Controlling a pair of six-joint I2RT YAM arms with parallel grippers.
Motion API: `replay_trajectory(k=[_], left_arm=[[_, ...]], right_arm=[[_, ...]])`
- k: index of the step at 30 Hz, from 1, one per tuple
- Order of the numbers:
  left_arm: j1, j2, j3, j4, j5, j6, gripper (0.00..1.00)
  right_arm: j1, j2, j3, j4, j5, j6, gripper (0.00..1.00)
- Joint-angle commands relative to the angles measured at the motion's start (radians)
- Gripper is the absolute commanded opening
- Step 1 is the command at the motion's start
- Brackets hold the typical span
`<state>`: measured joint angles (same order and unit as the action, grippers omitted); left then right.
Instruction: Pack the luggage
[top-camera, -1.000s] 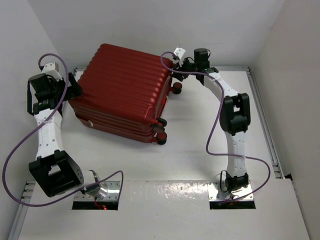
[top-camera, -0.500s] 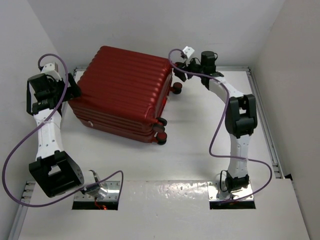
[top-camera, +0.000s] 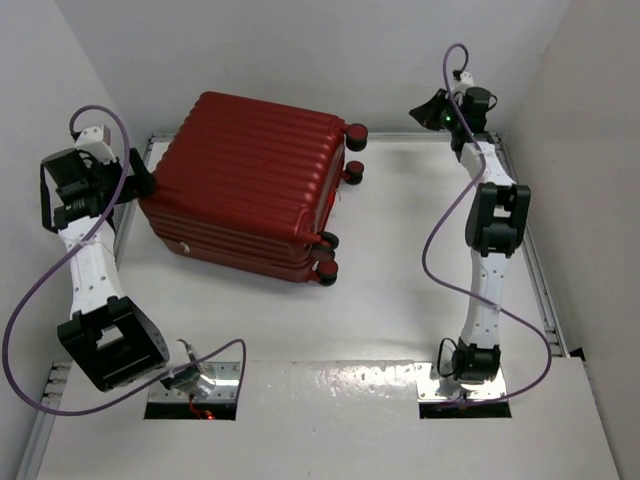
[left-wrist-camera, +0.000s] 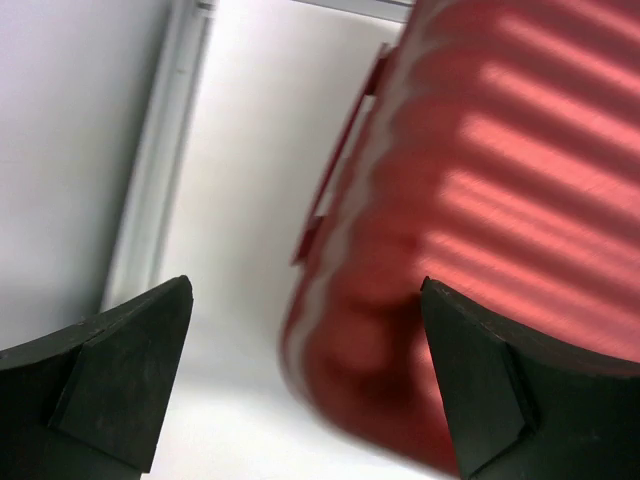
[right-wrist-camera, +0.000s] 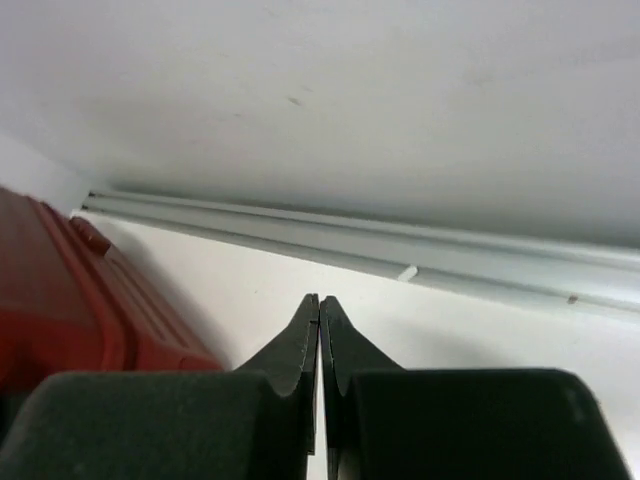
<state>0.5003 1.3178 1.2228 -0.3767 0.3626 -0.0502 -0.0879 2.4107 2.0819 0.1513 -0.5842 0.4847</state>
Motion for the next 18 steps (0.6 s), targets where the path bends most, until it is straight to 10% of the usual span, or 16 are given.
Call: replay_trajectory(k=[1,18], left_arm=[[0.073,-0.06,-0.026,-0.085,0.009,0.159,0.99],[0.149,-0.035,0.038,-0.234,-0.037,0.194,0.99]], right_arm=[[0.069,0.095,0.024,0.073,0.044,0.232,0.0],[0.232,0.389,0.219,0.113,0.121,0.391,0.07]])
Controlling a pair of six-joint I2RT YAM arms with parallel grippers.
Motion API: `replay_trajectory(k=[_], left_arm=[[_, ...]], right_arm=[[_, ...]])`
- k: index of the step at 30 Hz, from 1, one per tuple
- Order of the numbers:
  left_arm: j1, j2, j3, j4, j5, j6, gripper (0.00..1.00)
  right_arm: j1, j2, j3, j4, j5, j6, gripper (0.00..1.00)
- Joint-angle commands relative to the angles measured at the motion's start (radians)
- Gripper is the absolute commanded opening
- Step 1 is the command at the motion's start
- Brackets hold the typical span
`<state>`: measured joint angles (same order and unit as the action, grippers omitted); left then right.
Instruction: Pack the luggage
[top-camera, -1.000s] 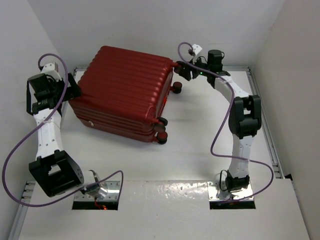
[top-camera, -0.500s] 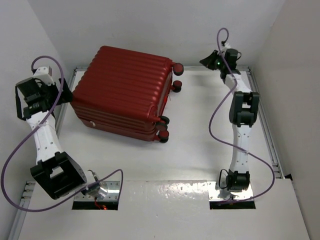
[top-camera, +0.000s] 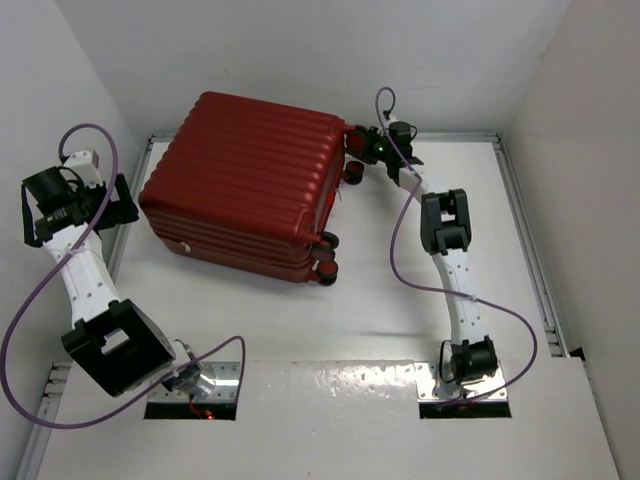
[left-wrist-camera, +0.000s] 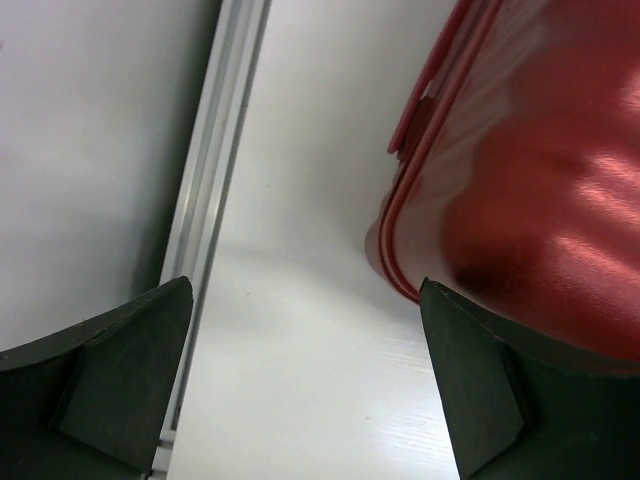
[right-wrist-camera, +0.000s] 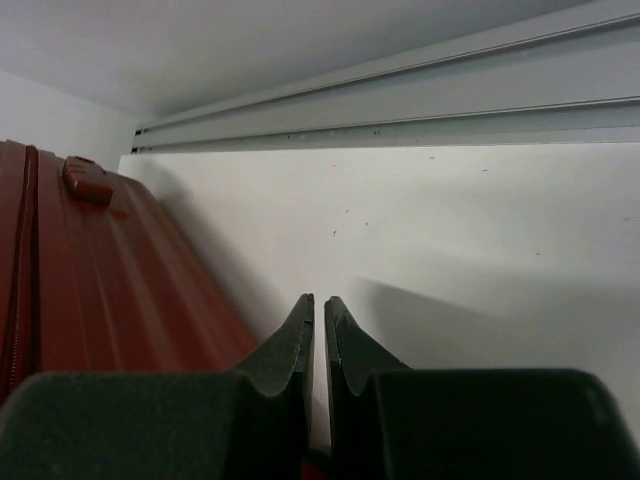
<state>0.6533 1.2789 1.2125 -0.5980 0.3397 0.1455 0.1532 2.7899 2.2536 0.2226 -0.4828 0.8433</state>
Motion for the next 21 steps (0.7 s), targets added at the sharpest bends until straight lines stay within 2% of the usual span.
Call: replay_trajectory(k=[1,5,6,9,10,15,17,21], left_arm=[[-0.004,0.004,0.058,-0.022,-0.046,-0.001,0.99],[0.005,0.037,0.058,-0.01,-0.099,-0.055,0.99],[0.005,0.037,0.058,0.004,-0.099,-0.076,0.99],[0.005,0.063,0.036,0.038,-0.136,-0.124,0.99],[0.014,0.063,0.027,0.038,-0.148,-0.154,0.99],[0.068,0.063,-0.071,0.005,-0.169,-0.253,0.99],[0.106,0.051,-0.115,-0.014,-0.14,-0.291,0.99],[0.153,0.008,-0.261,-0.039,-0.027,-0.343,0.99]], right_arm=[[-0.001,0.013,0.025,0.043,0.006,0.039,0.07],[0.011,-0.02,-0.066,0.046,-0.129,0.057,0.04],[0.009,-0.017,-0.068,0.037,-0.204,0.071,0.04],[0.008,0.0,-0.043,-0.026,-0.267,0.092,0.02],[0.014,0.0,-0.045,-0.037,-0.34,0.091,0.01],[0.04,-0.041,-0.098,-0.121,-0.523,0.062,0.0],[0.057,-0.067,-0.161,-0.189,-0.585,0.001,0.0],[0.068,-0.151,-0.249,-0.291,-0.608,-0.072,0.0]])
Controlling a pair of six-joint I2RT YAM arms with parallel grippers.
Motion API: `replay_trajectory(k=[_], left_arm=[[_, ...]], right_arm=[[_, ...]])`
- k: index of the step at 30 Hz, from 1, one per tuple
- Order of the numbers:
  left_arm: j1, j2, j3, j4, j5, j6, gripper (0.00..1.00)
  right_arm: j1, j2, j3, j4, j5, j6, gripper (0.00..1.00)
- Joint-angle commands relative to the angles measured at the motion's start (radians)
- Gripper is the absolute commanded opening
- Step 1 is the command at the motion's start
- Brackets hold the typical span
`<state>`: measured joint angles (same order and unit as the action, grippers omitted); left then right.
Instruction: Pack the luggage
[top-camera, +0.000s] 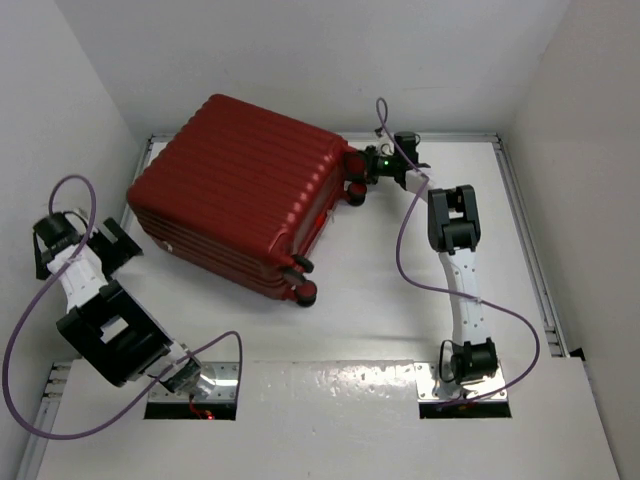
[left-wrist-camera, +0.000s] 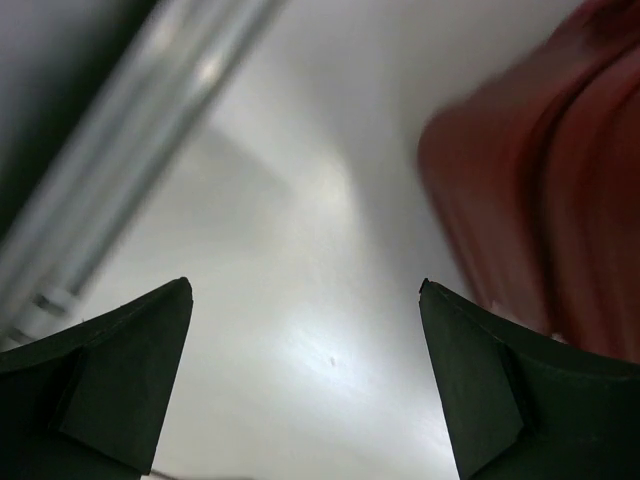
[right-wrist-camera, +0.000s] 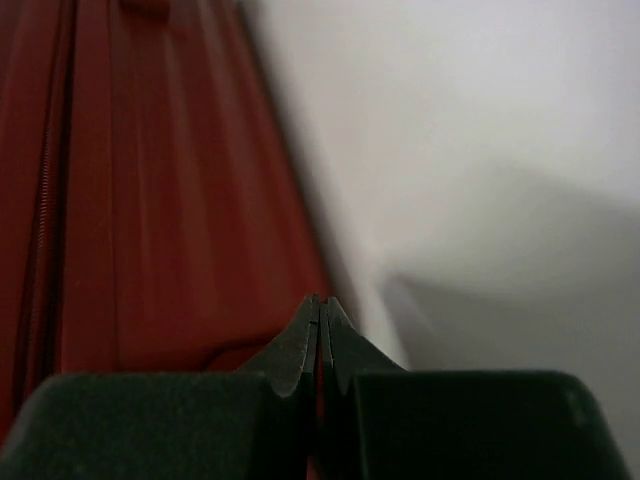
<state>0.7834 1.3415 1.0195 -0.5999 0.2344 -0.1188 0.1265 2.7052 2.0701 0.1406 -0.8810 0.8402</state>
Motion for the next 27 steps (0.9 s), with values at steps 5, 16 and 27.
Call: replay_trajectory(k=[5,16,27], left_arm=[[0.043,-0.054,-0.163,0.017,0.137,-0.163,0.99],[-0.162,0.1,-0.315,0.359,0.328,-0.395,0.96],[-0.449,0.493,-0.1,0.868,0.485,-0.826,0.96]], right_arm=[[0.096,-0.12,-0.119,-0.399,-0.205,-0.228,0.0],[0.007,-0.34,-0.326,-0.578,-0.148,-0.357,0.0],[-0.186,-0.432,-0.211,-0.782,0.002,-0.503,0.0]])
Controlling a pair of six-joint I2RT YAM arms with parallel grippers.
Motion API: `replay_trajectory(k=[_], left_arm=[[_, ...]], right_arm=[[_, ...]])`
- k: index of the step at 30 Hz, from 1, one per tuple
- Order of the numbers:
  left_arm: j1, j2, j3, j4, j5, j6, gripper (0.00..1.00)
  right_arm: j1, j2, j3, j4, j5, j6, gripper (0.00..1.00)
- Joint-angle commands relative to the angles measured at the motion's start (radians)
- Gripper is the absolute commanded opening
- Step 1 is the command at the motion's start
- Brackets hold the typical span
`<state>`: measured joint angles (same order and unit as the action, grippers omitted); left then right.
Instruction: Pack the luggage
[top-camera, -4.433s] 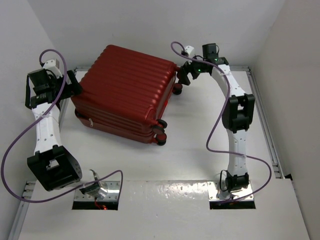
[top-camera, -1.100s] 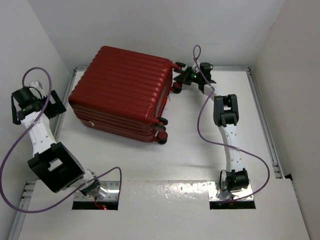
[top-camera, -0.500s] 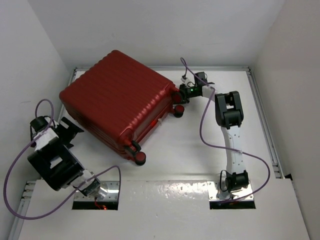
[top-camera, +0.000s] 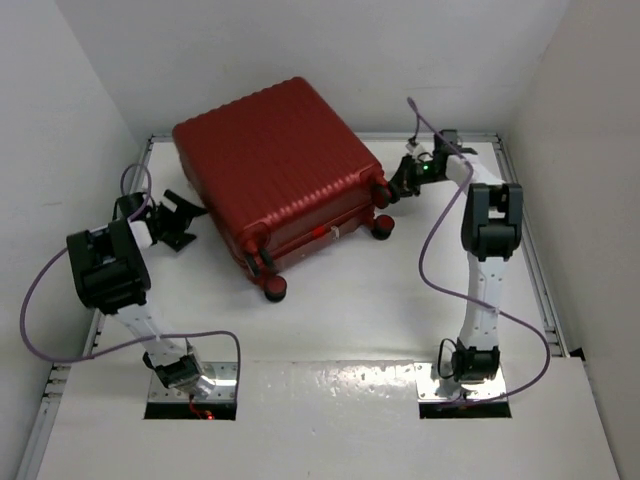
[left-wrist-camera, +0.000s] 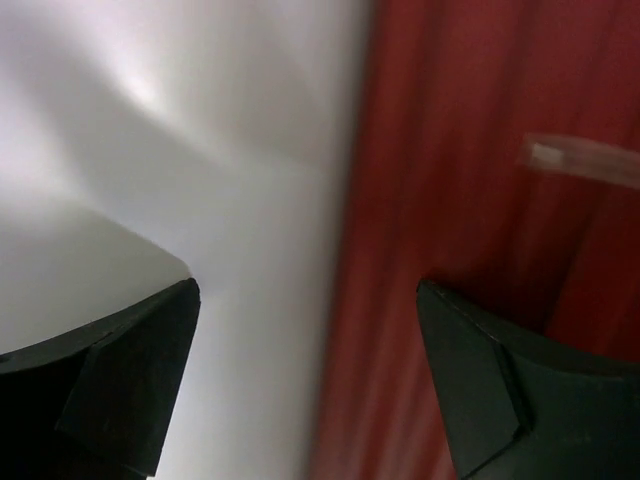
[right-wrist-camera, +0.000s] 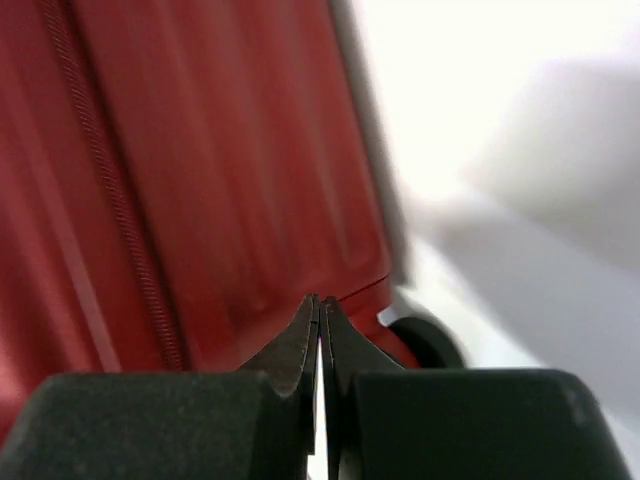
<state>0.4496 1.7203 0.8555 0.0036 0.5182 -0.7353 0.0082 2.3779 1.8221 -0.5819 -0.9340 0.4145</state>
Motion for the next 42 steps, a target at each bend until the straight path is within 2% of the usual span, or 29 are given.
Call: replay_trajectory(k=[1,5,6,7,10,13,14,15,16,17,20,22,24,25,26,27,30,31,33,35,38,42], left_arm=[[-0.115,0.131,0.089,0.282,0.189,-0.22,0.96],[-0.111,0.171,0.184,0.303,0.158,-0.225,0.98],[-0.101,0.171,0.197,0.291,0.149,-0.202,0.99],[-0.091,0.171,0.207,0.268,0.149,-0.185,0.99],[-0.04,0.121,0.221,0.217,0.112,-0.099,0.99],[0.014,0.05,0.261,0.127,0.076,0.012,0.99],[0.024,0.039,0.292,0.013,0.065,0.061,0.99],[0.024,0.039,0.33,-0.066,0.045,0.126,0.99],[0.024,0.001,0.356,-0.118,0.027,0.237,0.99],[0.024,-0.03,0.356,-0.151,-0.012,0.27,0.99],[0.024,-0.18,0.333,-0.163,-0.076,0.393,0.99],[0.024,-0.238,0.333,-0.207,-0.089,0.458,0.99],[0.015,-0.268,0.405,-0.347,-0.055,0.496,0.99],[0.002,-0.268,0.434,-0.406,-0.038,0.537,0.99],[-0.008,-0.268,0.467,-0.486,-0.029,0.547,0.99],[-0.008,-0.303,0.467,-0.505,-0.02,0.547,0.99],[-0.017,-0.385,0.393,-0.482,0.003,0.547,0.99],[-0.017,-0.448,0.348,-0.464,0.015,0.547,0.99],[-0.017,-0.499,0.312,-0.438,0.029,0.547,0.99],[-0.017,-0.544,0.298,-0.438,0.049,0.547,0.99],[-0.006,-0.582,0.274,-0.496,0.11,0.56,0.99],[-0.006,-0.604,0.301,-0.563,0.152,0.631,0.99]], right_arm=[[-0.076,-0.12,0.028,-0.055,0.066,-0.082,0.0],[-0.142,-0.319,-0.148,0.06,0.187,-0.071,0.0],[-0.169,-0.342,-0.165,0.092,0.196,-0.065,0.05],[-0.178,-0.417,-0.176,0.094,0.222,-0.075,0.06],[-0.217,-0.511,-0.214,0.099,0.244,-0.118,0.11],[-0.218,-0.65,-0.248,0.048,0.253,-0.189,0.16],[-0.212,-0.769,-0.311,0.056,0.273,-0.181,0.18],[-0.206,-0.813,-0.348,0.071,0.273,-0.175,0.21],[-0.188,-0.857,-0.422,0.109,0.29,-0.174,0.27],[-0.156,-0.991,-0.505,0.119,0.316,-0.171,0.29],[-0.045,-1.204,-0.734,0.237,0.421,-0.122,0.36],[0.039,-1.278,-0.822,0.275,0.486,-0.103,0.36],[0.123,-1.336,-0.901,0.261,0.521,-0.091,0.36],[0.212,-1.352,-0.925,0.299,0.594,-0.079,0.36],[0.242,-1.387,-0.972,0.336,0.612,-0.071,0.36],[0.303,-1.392,-1.006,0.35,0.624,-0.063,0.36],[0.456,-1.387,-1.07,0.431,0.794,-0.014,0.37],[0.516,-1.382,-1.131,0.536,0.857,0.003,0.4],[0.594,-1.344,-1.167,0.621,0.972,0.029,0.4],[0.66,-1.28,-1.199,0.753,1.023,0.084,0.4],[0.684,-1.177,-1.208,0.873,1.028,0.179,0.38],[0.655,-1.067,-1.219,1.028,1.015,0.253,0.4]])
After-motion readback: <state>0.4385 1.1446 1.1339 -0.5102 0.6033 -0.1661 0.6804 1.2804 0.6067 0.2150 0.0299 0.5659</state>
